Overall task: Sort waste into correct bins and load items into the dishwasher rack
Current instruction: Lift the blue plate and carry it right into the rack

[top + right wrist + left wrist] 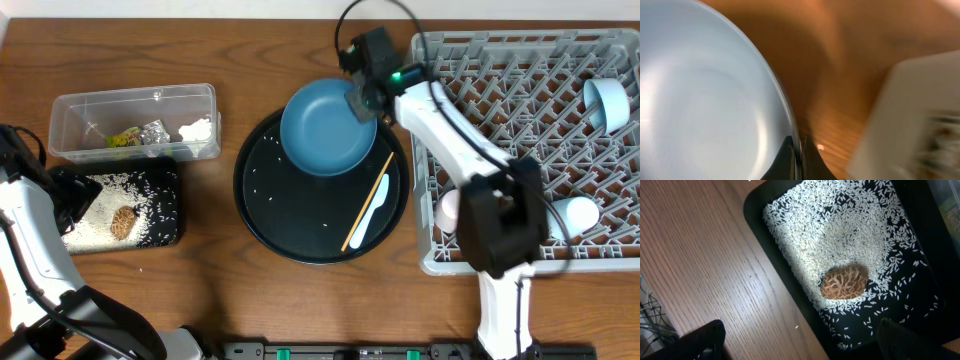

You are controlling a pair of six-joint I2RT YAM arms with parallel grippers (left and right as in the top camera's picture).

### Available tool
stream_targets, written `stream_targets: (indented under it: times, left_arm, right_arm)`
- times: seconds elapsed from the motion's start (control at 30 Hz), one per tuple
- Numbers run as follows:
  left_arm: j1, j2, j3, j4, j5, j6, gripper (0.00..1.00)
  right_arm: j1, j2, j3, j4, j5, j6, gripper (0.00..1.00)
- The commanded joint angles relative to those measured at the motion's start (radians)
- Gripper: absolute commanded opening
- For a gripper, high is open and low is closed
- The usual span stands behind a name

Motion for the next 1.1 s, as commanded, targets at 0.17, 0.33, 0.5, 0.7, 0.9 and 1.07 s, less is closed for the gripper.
stream_targets:
  times: [0.17,0.33,0.5,0.7,0.9,1.07]
  left_arm:
    - [0.003,-0.006,0.0,-0.003,-0.019,-0.006,0.98]
    - [0.003,-0.006,0.0,-0.003,-0.019,-0.006,0.98]
    - [0.003,-0.006,0.0,-0.003,-0.019,-0.006,0.98]
    - [0.003,-0.006,0.0,-0.003,-0.019,-0.006,0.98]
    - [0.003,-0.006,0.0,-0.003,-0.019,-0.006,0.98]
    - [0.003,-0.006,0.0,-0.003,-0.019,-0.006,0.98]
  right_arm:
    - [-0.066,-0.349,0.021,-0.036,0.367,0.017,0.01]
    - [-0.154,-0.419,0.021,-0.057,0.696,-0.186,0.01]
    - [-0.266,-0.399,0.02,-0.026,0.837,-0.296,0.01]
    - [-0.338,-0.346,0.02,0.008,0.999,-0.292,0.01]
    - [-0.362,-0.249,0.02,0.034,1.101,-0.279,0.01]
    - [-0.371,-0.138,0.02,0.092,1.243,-0.299,0.01]
